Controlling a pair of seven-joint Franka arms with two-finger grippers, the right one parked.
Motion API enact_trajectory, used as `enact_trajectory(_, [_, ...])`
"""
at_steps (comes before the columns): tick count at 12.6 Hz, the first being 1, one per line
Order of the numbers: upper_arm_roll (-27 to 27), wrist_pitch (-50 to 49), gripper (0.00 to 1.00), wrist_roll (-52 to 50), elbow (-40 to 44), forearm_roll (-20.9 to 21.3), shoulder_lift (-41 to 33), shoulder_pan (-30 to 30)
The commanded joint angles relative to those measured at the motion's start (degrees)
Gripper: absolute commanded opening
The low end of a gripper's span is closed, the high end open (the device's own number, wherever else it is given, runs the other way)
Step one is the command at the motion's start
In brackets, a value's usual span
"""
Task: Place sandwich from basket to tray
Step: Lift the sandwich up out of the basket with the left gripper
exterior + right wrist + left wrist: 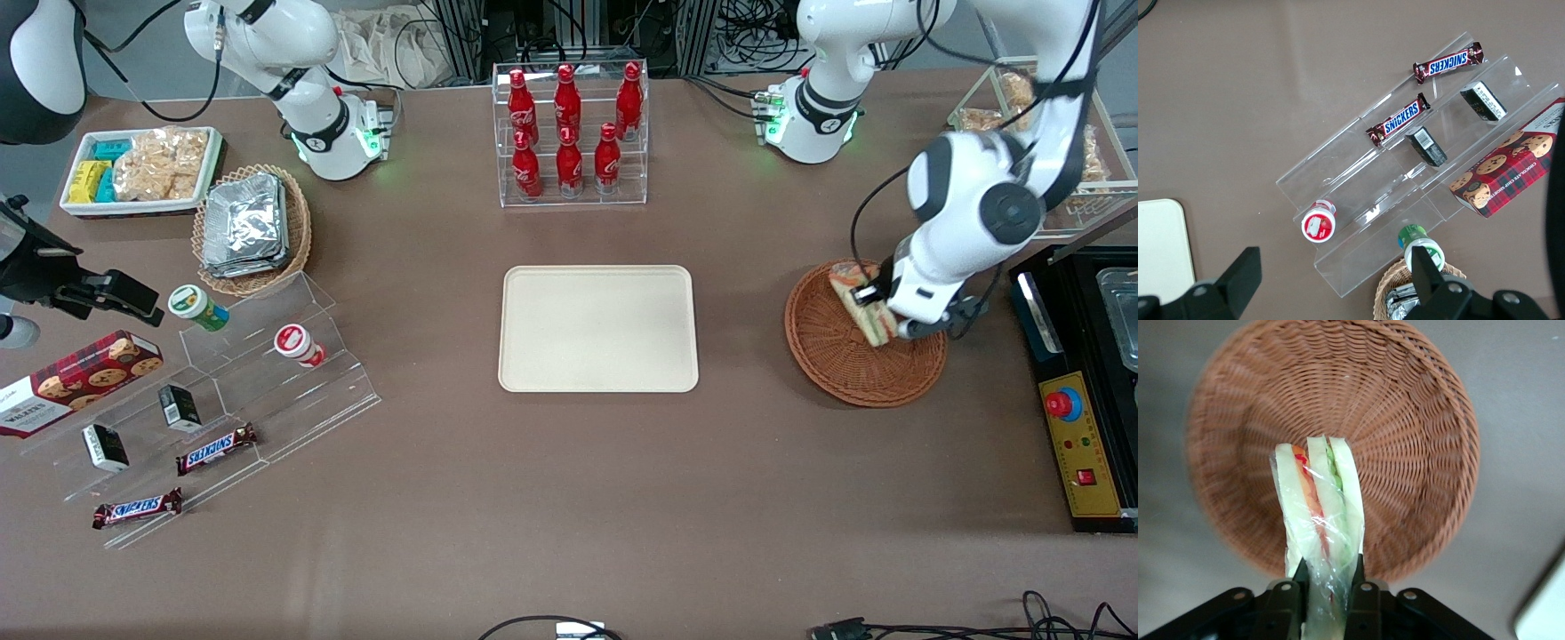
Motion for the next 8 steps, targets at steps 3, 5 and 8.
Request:
enact_trajectory(3, [-0.05,-28.04,0.0,6.5,23.88,-0.79,-0.45,0.4])
enact_trajectory(5, [-0.74,-33.43,0.0,7.06,31.71,-1.84,1.82,-0.29])
enact_trajectory(8, [-9.06,-33.53,0.0,-8.97,41.47,-5.37,9.28,-3.71])
